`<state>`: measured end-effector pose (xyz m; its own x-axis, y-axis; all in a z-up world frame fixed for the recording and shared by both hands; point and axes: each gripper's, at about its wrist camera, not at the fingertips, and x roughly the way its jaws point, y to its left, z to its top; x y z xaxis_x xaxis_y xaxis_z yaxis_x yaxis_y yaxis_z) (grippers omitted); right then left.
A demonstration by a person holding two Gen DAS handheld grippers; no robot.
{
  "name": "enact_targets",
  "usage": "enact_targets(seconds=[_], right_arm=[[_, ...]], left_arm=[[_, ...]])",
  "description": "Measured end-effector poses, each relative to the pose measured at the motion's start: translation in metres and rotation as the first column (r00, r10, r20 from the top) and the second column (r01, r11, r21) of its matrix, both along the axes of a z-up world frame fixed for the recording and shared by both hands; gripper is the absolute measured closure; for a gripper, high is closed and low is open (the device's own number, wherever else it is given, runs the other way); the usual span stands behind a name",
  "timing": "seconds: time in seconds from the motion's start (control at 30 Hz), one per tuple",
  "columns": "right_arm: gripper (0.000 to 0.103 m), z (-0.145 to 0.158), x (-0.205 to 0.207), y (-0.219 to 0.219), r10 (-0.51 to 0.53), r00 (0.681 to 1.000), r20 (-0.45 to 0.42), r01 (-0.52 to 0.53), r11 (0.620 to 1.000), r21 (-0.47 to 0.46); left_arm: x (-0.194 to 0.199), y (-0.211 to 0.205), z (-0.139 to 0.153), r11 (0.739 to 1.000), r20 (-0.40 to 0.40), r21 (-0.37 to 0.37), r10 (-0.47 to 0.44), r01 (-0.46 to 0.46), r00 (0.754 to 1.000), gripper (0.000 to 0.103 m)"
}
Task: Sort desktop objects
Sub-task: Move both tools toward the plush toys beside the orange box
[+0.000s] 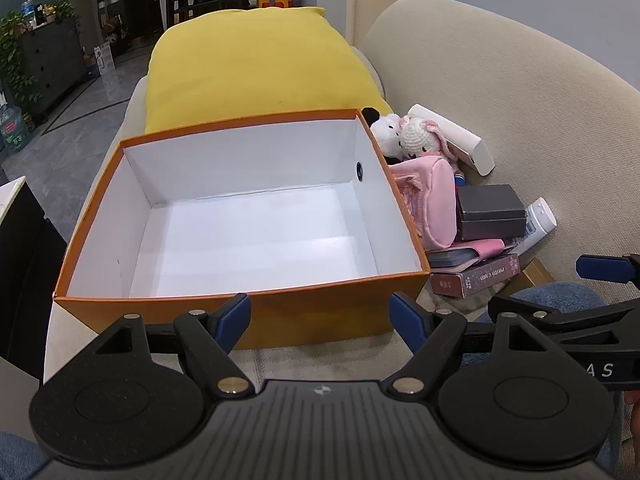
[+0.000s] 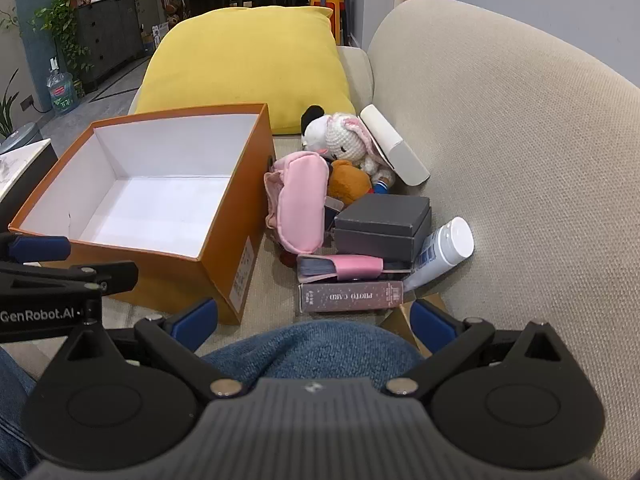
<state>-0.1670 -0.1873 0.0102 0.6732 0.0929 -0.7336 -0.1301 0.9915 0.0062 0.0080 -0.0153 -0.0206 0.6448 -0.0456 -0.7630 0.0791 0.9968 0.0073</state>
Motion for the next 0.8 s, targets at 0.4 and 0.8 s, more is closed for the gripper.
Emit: enact_targets(seconds=[0.4,0.8], right_arm=[[0.001,0.0001,0.0007,-0.0008,0.002,1.0,-0.004,-0.002,1.0,-0.002],[0.001,0.0034,0.0043,-0.005,0.006,1.0,0.0,-0.006,1.0,0.002]], left_arm=[[0.0007,-0.0012,-0.0009,1.0,-0.006,0.004,-0.007,0.007,1.0,0.013],[0.0034,-0.005,0.0038,0.999,0.005,0.023,-0.033,0.033,0.999,0.013]])
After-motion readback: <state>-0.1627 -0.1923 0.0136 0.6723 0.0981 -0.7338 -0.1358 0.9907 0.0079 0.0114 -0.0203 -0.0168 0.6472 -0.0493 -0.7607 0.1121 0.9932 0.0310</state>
